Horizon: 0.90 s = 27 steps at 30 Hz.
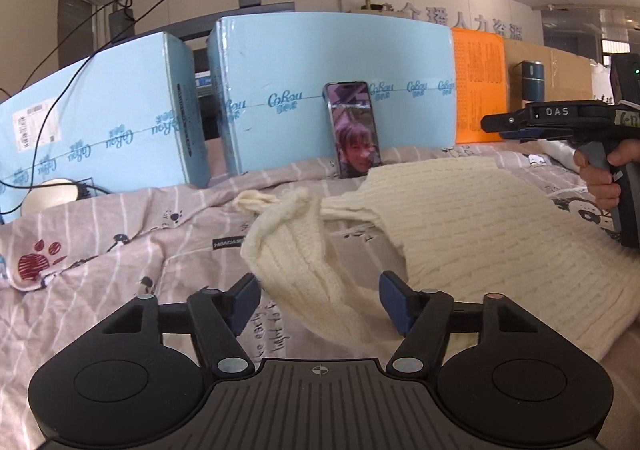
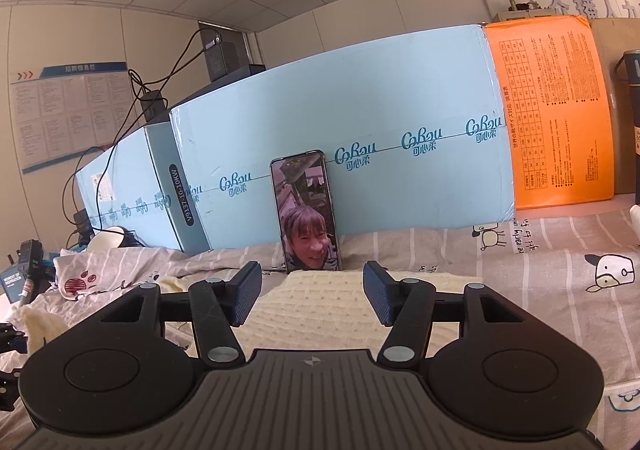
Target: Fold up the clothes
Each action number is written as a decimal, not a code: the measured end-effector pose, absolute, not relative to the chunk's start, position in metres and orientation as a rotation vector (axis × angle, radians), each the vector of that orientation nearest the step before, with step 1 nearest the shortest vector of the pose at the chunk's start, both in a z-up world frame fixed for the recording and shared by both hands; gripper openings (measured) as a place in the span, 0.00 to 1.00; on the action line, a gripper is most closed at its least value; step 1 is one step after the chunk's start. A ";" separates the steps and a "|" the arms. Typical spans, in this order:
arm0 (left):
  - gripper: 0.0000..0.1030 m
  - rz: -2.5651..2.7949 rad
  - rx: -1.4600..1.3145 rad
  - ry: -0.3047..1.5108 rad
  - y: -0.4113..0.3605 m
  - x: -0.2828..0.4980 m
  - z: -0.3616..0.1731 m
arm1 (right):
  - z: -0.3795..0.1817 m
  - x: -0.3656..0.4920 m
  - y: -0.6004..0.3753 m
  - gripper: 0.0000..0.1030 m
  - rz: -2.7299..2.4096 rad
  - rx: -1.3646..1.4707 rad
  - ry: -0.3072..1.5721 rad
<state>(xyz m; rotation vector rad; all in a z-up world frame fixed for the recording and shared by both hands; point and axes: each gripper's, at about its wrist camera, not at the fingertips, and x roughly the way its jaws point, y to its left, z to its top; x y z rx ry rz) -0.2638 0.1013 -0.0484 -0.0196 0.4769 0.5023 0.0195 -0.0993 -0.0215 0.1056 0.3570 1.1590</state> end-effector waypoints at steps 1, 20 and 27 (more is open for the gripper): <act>0.73 0.524 -0.032 0.492 0.104 -0.269 -0.050 | -0.022 0.020 -0.098 0.53 1.160 0.103 0.361; 0.95 0.736 -0.338 0.512 0.120 -0.291 -0.043 | -0.019 0.010 -0.104 0.59 1.152 0.144 0.559; 0.76 0.748 -0.685 0.438 0.140 -0.269 -0.054 | -0.027 0.004 -0.108 0.61 1.205 0.160 0.631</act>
